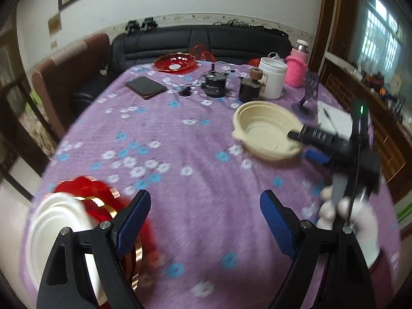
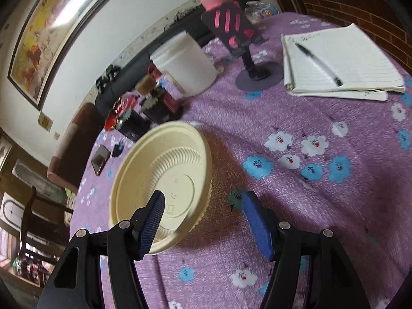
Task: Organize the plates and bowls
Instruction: 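Move the right tool to the beige plastic bowl and grasp its rim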
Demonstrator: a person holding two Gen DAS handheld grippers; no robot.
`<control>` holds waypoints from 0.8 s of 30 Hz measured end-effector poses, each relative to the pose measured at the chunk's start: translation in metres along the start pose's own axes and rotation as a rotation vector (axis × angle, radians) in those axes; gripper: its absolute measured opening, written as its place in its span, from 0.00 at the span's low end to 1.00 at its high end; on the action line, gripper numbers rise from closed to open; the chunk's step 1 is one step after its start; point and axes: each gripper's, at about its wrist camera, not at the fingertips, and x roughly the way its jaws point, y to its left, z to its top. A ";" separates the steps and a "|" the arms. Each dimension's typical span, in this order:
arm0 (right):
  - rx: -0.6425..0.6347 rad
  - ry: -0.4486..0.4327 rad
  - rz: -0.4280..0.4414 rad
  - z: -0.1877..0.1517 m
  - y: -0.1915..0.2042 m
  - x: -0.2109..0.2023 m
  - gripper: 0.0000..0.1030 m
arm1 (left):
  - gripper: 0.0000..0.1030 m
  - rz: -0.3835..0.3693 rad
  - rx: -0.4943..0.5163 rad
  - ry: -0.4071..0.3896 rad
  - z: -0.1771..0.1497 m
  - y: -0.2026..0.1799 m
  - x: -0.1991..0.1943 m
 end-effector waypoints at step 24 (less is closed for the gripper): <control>-0.042 0.025 0.045 0.002 -0.005 0.015 0.52 | 0.72 -0.070 -0.153 0.231 0.120 -0.031 0.195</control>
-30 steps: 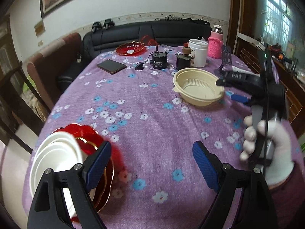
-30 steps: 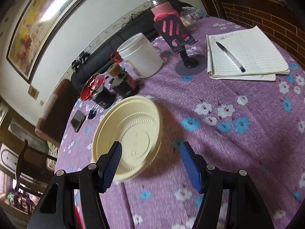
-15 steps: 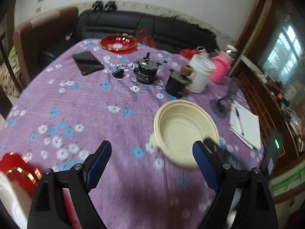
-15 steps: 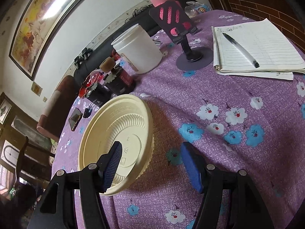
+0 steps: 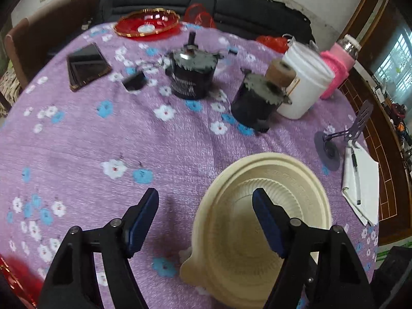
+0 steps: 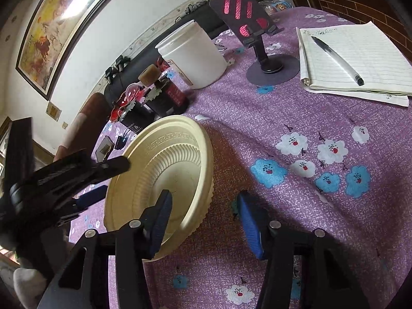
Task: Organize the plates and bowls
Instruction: 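Move the right tool to the beige plastic bowl and grasp its rim, then carry the beige bowl and lower it into the white bowls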
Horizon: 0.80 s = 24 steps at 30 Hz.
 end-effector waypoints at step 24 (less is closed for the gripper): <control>-0.123 -0.036 0.154 -0.015 0.050 -0.027 0.18 | 0.20 0.049 0.035 -0.092 -0.045 0.015 -0.084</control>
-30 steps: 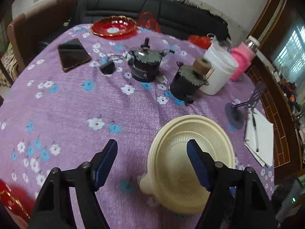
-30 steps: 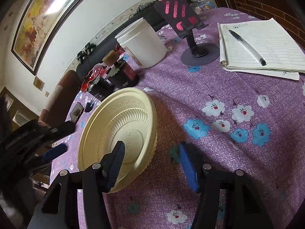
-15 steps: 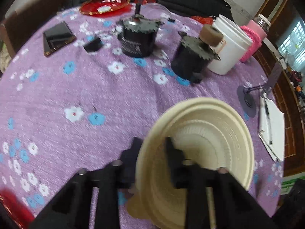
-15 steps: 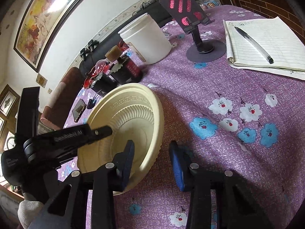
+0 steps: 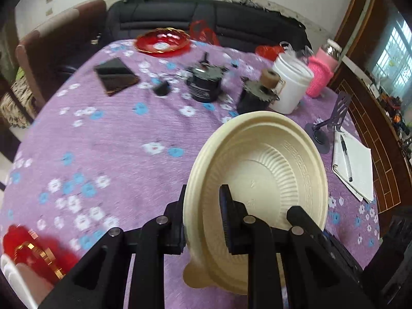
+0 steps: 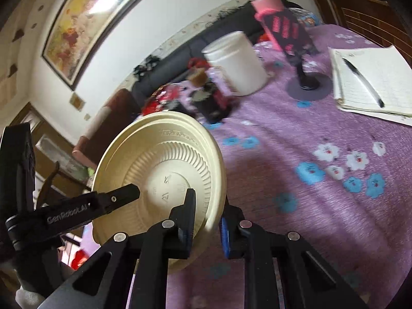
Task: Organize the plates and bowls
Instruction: 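Carry the beige bowl and lower it into the white bowls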
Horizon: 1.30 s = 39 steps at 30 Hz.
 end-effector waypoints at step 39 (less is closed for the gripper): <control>-0.447 0.199 0.163 -0.166 0.245 -0.014 0.19 | 0.24 0.144 -0.311 -0.252 -0.166 0.243 -0.180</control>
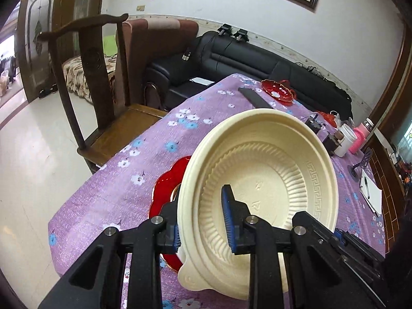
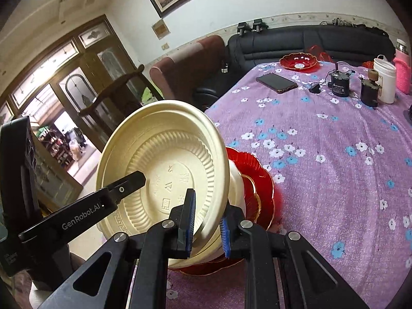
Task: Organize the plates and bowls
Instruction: 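Carry the beige bowl and lower it into the white bowls, then open the right tool and lift it away from the beige bowl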
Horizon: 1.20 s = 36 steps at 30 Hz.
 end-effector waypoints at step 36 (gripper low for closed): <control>-0.105 -0.180 -0.221 0.001 0.033 -0.017 0.67 | 0.79 0.000 -0.028 -0.176 -0.005 0.016 -0.035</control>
